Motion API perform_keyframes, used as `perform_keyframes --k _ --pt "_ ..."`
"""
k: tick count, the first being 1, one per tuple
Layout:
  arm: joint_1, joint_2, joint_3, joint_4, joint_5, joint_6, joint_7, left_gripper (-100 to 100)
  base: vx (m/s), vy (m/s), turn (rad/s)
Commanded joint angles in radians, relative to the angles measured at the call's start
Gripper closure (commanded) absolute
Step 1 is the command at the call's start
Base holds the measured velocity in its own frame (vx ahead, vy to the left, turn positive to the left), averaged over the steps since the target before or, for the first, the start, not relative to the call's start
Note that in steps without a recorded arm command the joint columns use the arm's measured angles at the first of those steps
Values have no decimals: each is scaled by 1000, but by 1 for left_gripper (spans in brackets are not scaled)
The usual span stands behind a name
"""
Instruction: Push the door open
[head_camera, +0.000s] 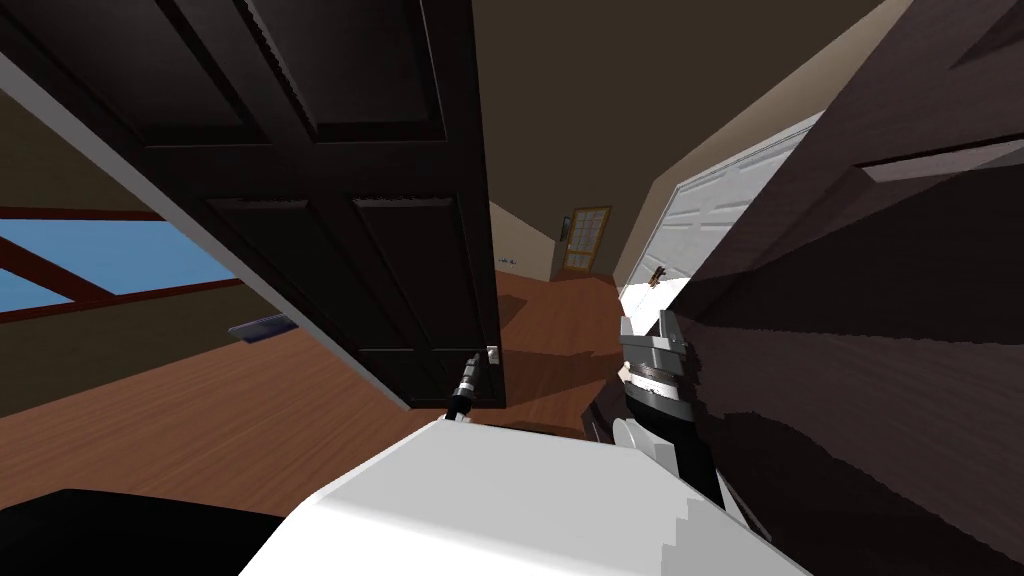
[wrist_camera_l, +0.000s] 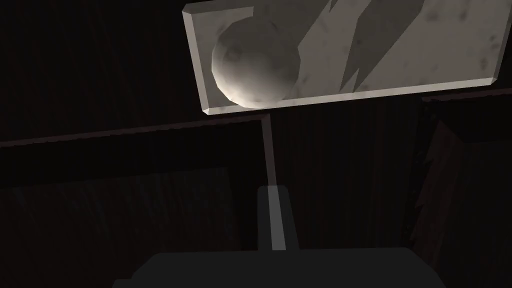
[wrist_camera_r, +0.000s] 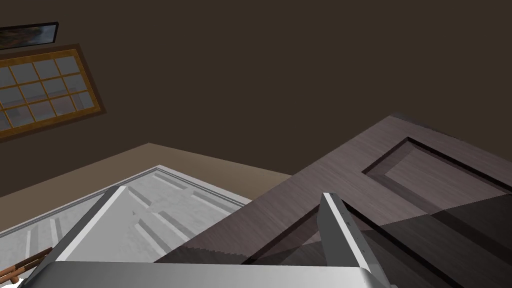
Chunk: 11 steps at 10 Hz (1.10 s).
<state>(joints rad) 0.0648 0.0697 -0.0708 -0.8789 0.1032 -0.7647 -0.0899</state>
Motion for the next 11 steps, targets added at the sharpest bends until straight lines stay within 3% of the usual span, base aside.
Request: perform_keyframes --k 1,3,6,8,9,10,11 --pt "3 -2 -4 -5 0 5 -8 -100 -213 -89 93" --pt "7 -23 -8 -12 1 11 -19 -100 -215 -57 77" --pt "12 -83 -14 -23 2 20 -35 -100 -191 -76 76" --pt "13 -111 -15 -26 2 23 -39 -100 -97 -53 39" --pt "10 -99 -14 -22 3 23 -35 -100 -29 -18 3" --pt "6 -72 -11 -16 4 19 -36 -100 111 4 -25" --pt "4 -63 -9 -14 5 18 -36 -100 160 -3 -21"
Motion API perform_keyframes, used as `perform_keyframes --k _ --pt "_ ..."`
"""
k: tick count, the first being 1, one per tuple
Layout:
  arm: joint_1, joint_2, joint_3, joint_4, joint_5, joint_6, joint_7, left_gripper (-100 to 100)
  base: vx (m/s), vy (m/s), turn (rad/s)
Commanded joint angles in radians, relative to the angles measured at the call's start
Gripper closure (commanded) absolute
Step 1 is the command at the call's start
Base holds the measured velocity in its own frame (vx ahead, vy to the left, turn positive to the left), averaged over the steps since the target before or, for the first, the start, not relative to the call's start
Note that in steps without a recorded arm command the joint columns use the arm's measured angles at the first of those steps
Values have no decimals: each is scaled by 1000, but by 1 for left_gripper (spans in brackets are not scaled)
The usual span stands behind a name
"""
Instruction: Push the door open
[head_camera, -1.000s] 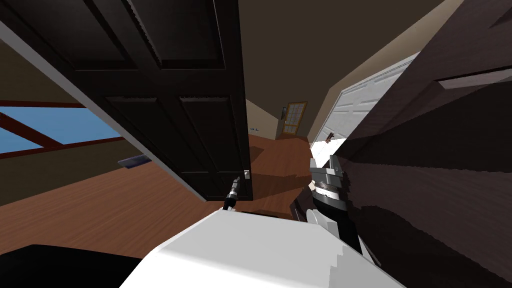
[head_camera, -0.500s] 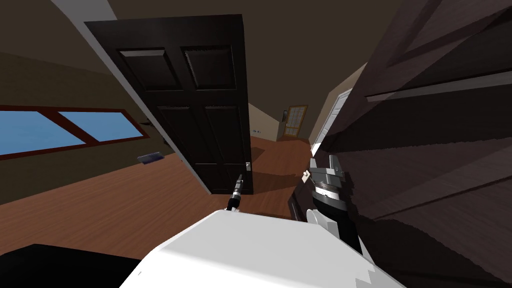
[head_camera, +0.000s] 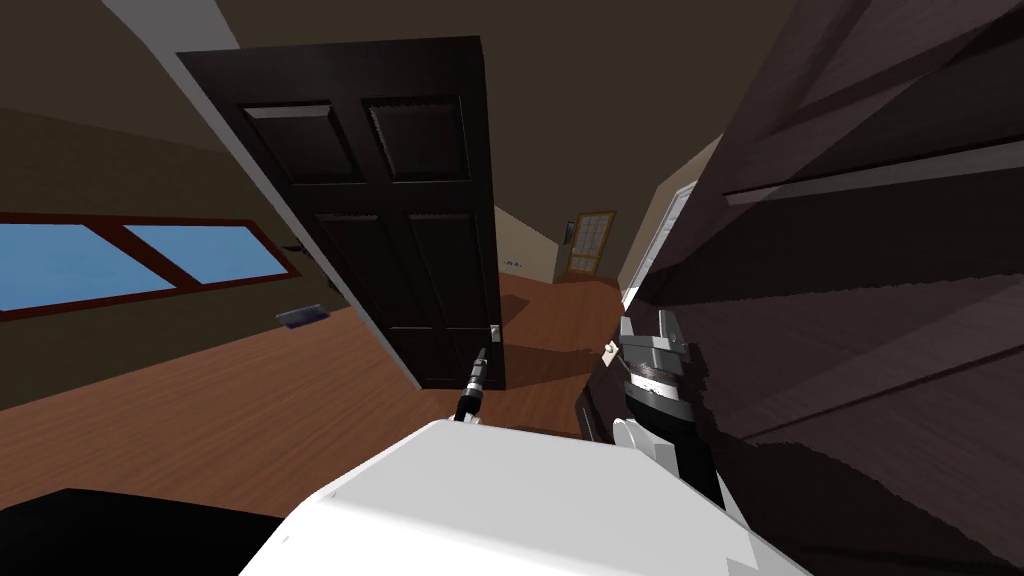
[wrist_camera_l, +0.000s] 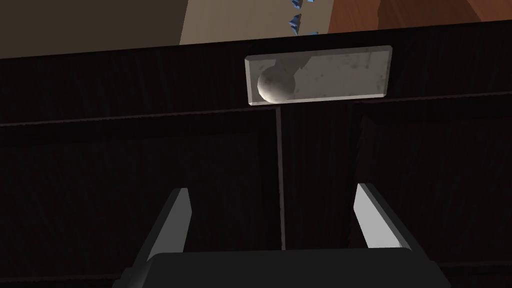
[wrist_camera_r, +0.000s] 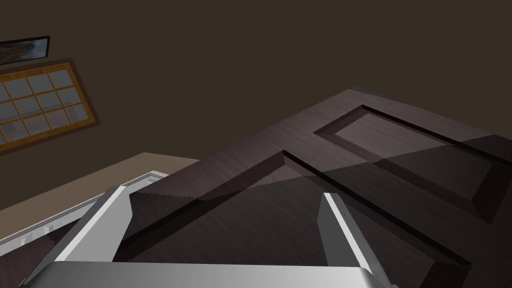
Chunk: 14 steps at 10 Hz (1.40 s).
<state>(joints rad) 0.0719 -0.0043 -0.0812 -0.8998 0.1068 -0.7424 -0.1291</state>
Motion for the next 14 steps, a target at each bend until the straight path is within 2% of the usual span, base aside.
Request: perform_keyframes --k 1,3,4,6,8,9,10,14 --pt "-5 20 3 9 1 -6 3 -100 184 -16 -15" --pt "-9 30 8 16 3 -11 3 -100 224 2 -22" --pt "-11 30 11 18 4 -13 3 -100 241 -5 -25" --pt "-15 15 16 25 6 -18 4 -100 231 14 -28" --pt "-19 -15 20 30 7 -22 4 -100 210 -12 -19" --pt "-19 -7 19 31 6 -22 2 -100 73 2 14" --pt "-19 -7 19 31 6 -22 2 100 -14 -4 -11" --pt "-19 -7 19 31 6 -22 2 100 -16 0 -3"
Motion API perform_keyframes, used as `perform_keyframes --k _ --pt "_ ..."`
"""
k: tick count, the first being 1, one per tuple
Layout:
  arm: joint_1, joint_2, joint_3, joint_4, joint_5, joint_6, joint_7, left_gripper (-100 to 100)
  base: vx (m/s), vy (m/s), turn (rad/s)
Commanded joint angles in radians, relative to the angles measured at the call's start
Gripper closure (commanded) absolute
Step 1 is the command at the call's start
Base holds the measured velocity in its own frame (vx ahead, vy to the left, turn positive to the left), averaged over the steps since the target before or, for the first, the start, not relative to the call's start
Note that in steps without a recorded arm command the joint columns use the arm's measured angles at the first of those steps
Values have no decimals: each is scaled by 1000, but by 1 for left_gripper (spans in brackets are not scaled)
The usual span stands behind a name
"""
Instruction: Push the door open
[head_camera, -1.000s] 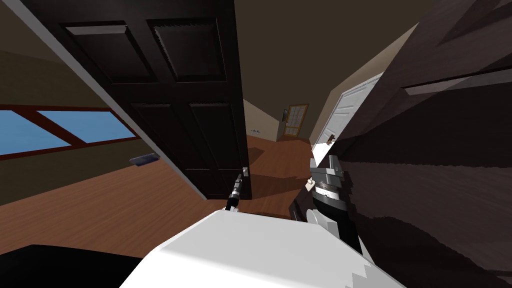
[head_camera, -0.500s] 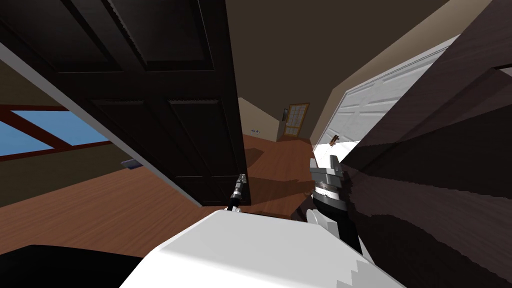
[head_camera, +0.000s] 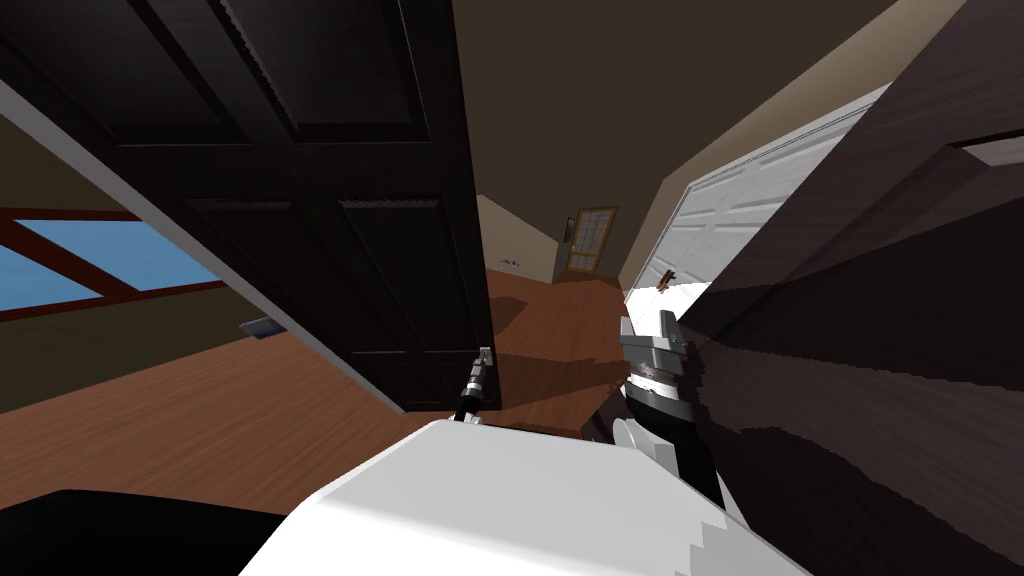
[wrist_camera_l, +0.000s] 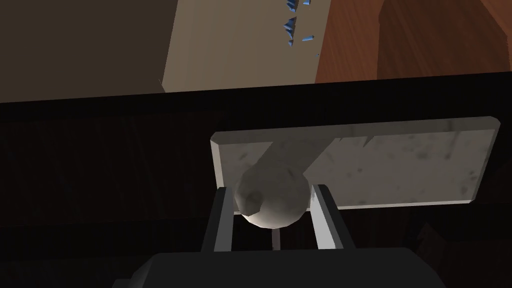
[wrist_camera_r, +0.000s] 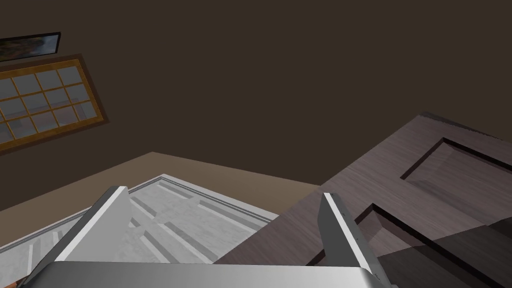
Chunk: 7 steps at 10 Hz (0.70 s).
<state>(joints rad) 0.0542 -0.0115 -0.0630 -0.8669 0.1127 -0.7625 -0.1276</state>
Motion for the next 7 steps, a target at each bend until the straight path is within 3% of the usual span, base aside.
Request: perform_keyframes --k 1,2,5,6,7 --pt "-1 0 1 -2 1 -2 1 100 0 0 0" --pt "-2 26 22 -1 12 2 -9 100 101 -4 52" --pt "-4 40 46 -3 25 4 -18 100 180 3 71" --pt "-25 44 17 37 42 -4 -25 -100 15 30 133" --pt "-43 50 6 56 58 -9 -33 -100 -160 10 103"
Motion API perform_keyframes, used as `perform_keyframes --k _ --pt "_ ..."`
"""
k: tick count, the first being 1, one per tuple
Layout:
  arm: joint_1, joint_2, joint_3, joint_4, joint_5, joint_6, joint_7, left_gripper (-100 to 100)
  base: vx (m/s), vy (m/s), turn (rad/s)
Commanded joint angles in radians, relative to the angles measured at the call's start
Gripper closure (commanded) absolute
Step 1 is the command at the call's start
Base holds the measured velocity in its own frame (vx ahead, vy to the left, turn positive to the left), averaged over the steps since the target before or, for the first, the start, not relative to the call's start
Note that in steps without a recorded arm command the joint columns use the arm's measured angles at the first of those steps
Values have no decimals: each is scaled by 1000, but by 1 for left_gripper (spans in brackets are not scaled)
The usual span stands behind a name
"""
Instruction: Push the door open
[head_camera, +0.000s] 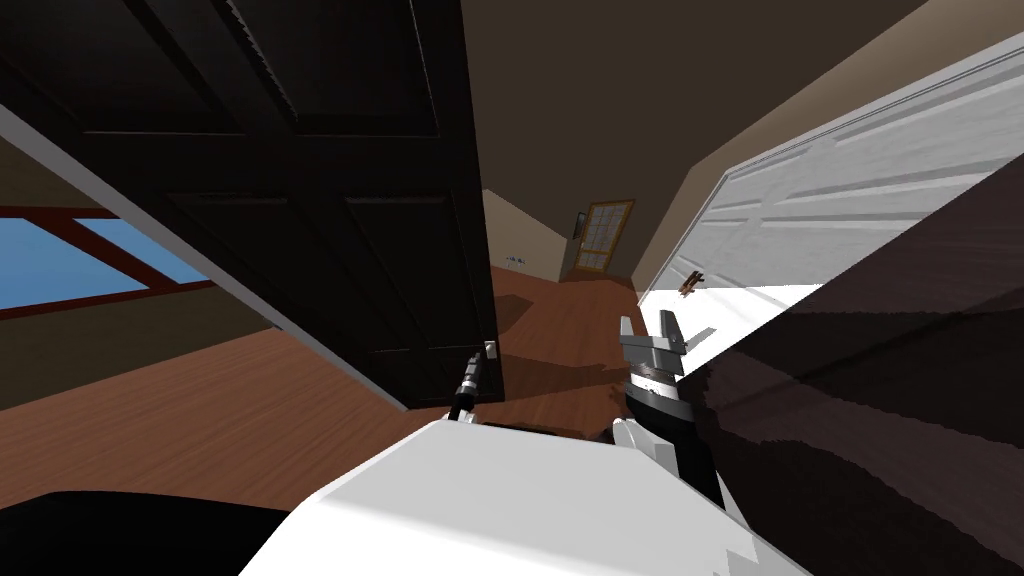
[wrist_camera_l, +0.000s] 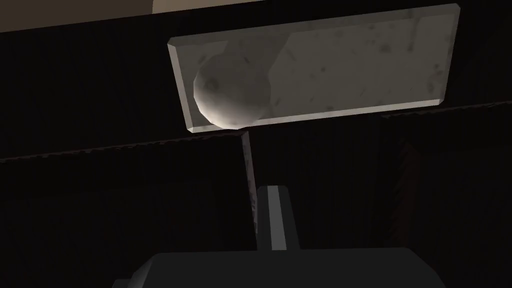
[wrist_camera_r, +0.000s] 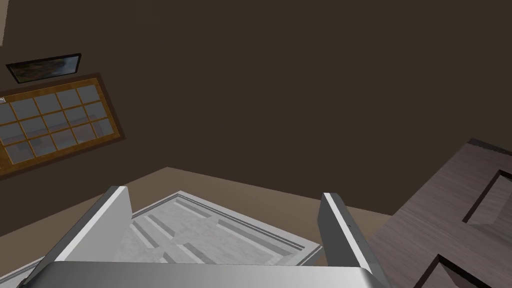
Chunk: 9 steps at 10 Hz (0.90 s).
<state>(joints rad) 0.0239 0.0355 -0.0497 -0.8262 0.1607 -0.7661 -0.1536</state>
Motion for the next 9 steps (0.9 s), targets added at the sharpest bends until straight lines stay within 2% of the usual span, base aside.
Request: perform_keyframes --k 1,2,3,5,6,7,9 --pt "-33 6 -20 38 29 -11 -16 -100 -205 6 102" --pt "-45 6 -27 51 38 -15 -21 -100 -181 30 78" --pt "-68 4 -42 77 59 -22 -32 -100 -169 65 86" --pt "-117 -12 -71 129 101 -36 -54 -100 -174 0 139" --pt "-128 -18 -78 142 111 -39 -59 -100 -160 -1 74" --pt "-159 -40 -97 176 138 -48 -73 -100 -184 -20 133" --pt "-188 -70 -114 207 164 -56 -86 -100 -160 -96 95"
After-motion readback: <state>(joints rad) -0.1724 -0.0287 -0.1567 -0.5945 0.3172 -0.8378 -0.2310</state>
